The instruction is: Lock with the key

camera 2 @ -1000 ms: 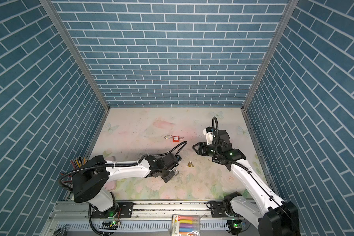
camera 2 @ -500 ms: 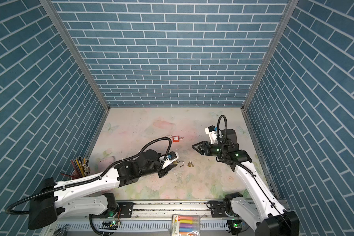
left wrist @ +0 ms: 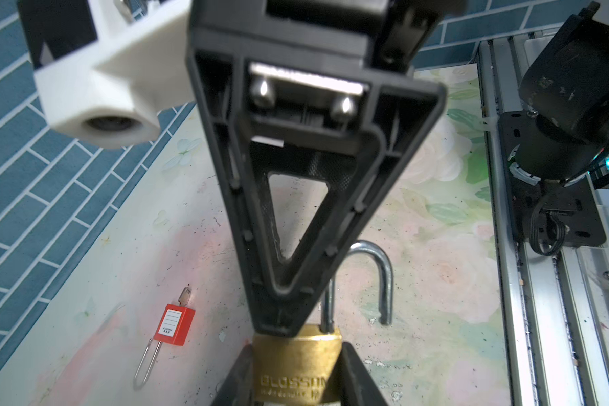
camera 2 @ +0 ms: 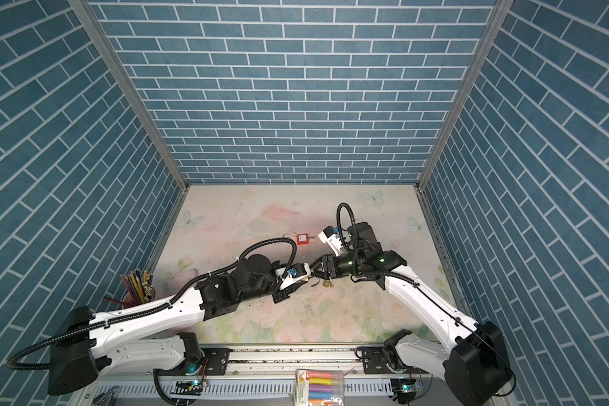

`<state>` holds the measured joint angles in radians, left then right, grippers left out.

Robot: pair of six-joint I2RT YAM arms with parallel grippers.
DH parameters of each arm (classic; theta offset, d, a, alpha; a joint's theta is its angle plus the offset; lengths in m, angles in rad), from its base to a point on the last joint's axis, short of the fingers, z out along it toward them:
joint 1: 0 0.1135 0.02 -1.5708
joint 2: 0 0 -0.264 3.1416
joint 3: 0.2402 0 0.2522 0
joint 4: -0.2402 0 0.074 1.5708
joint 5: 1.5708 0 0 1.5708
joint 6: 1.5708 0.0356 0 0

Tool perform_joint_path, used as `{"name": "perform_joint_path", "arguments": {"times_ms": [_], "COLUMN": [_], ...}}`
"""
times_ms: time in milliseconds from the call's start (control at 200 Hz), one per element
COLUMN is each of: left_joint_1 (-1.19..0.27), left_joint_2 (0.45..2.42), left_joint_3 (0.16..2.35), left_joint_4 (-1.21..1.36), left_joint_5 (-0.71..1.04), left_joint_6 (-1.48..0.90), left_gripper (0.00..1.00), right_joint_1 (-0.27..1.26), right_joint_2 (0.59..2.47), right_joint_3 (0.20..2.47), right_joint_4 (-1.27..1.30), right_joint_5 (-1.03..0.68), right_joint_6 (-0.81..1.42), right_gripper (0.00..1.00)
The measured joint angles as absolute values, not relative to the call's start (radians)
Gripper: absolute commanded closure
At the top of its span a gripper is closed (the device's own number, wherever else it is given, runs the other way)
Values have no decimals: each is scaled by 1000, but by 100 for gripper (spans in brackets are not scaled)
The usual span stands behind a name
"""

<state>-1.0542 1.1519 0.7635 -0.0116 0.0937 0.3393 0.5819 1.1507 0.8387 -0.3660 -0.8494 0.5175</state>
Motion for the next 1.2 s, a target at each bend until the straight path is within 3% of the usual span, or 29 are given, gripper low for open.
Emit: {"name": "perform_joint_path", "arguments": {"times_ms": [220,755,815,920,985,1200], "left_joint_1": [-1047,-1045,-1045,-1045,-1045,-1045], "left_joint_2": [1152,1167,1167,1167,1167,1173], "left_joint_3": [764,768,768,768,768,768], "left_joint_4": [-13,-16,-14,-12,-9,-10], "left_joint_5": [91,73,71,65,58,18], "left_joint_6": [345,349,349,349,345,332], "left_gripper": [95,93,88,60,50,43], "right_joint_1": [619,624,624,624,624,624], "right_joint_2": [1185,1188,1188,1188,1188,1188], "right_joint_3": [839,841,841,841,841,841], "right_joint_4": [-353,-303,-299,-293,-289,-259], "right_joint_5": [-850,-857,-857,-857,-857,-858], "right_joint_6": [516,546,546,546,546,547], "right_gripper": [61,100,100,100,100,100]}}
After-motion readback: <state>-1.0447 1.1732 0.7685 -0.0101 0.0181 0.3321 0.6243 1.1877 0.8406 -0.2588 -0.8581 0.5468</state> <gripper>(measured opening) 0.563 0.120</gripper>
